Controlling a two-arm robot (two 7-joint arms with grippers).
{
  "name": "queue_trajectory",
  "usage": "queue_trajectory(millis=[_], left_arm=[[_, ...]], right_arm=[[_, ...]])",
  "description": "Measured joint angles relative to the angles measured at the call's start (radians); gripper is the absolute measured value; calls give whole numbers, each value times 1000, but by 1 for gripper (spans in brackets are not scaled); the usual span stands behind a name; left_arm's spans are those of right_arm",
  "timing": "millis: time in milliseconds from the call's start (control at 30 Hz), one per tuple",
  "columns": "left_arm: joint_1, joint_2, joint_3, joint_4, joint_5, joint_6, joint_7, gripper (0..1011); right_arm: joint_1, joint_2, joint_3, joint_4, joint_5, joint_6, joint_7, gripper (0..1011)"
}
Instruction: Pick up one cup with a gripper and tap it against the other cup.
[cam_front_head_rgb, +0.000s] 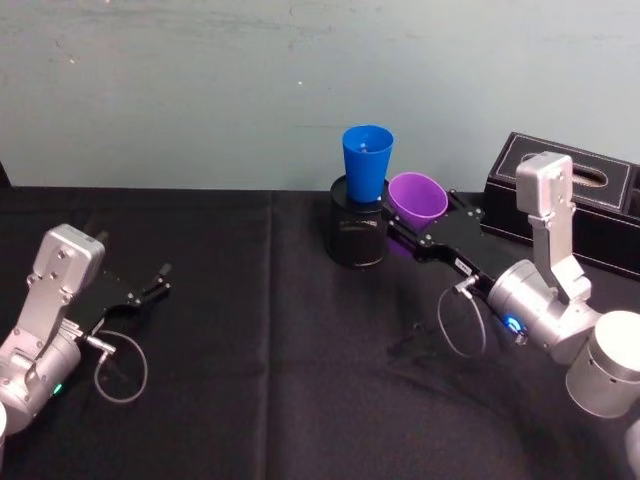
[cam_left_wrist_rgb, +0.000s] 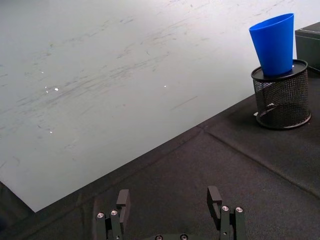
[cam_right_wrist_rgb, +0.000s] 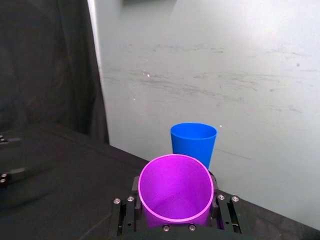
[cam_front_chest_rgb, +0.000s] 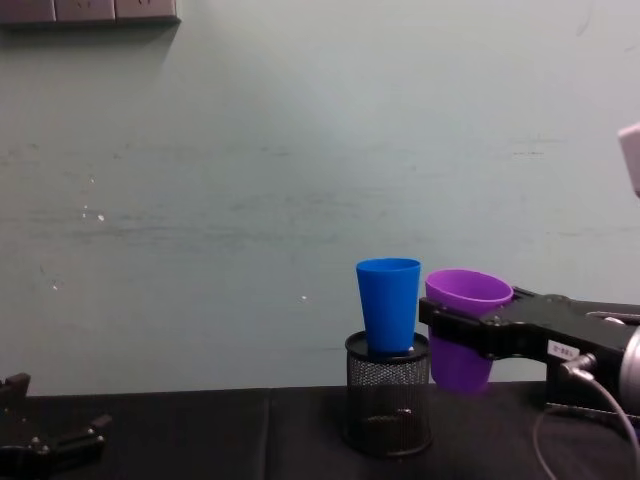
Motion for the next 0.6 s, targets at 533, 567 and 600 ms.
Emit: queue_trajectory(millis=[533,567,600], left_arm=[[0,0,0,0,0,0,0,1011],[0,0,0,0,0,0,0,1011],[0,0,0,0,0,0,0,1011]], right_arm=[[133,-59,-7,196,12,-59,58,736],[137,-61,-7,203,12,-62,60,736],[141,-63,-7,211,12,-64,61,735]])
